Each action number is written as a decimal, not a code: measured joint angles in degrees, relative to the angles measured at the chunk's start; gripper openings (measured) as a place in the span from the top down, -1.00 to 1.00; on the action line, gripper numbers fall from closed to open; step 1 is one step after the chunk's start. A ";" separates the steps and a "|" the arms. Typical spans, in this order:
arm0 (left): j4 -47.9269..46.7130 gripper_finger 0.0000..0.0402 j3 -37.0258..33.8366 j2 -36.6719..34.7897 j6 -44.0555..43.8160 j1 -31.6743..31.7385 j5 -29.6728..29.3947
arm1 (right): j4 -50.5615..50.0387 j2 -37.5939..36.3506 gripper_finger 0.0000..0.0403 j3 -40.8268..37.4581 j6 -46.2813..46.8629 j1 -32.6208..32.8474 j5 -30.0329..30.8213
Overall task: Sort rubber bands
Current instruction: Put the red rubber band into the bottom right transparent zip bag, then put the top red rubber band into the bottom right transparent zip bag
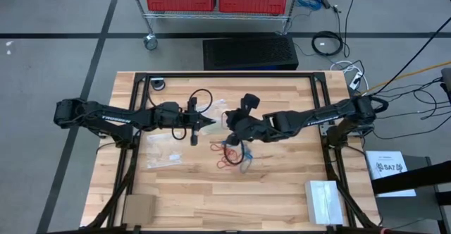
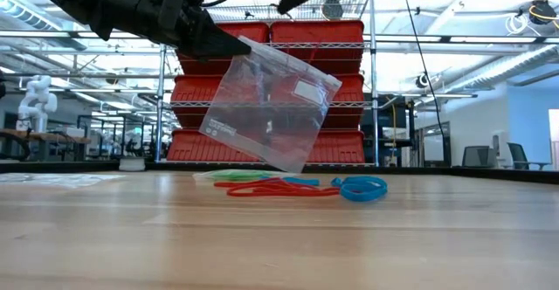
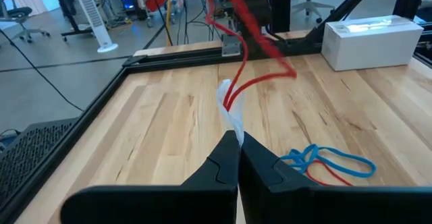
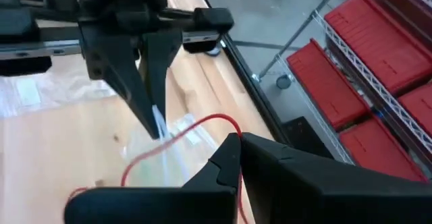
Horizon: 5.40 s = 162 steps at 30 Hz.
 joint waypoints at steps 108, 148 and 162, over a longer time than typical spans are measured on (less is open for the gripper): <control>1.99 0.99 -0.02 0.00 -0.09 3.83 -1.36 | 11.26 8.51 0.05 -15.14 3.78 1.28 -30.69; -1.48 0.99 -2.21 -6.73 -0.07 4.50 -1.29 | 4.03 27.32 0.98 -1.35 0.72 -4.39 -40.61; -1.70 0.99 -2.21 -6.73 -0.13 4.51 -1.29 | -10.54 27.82 1.00 11.84 -5.27 0.17 -33.06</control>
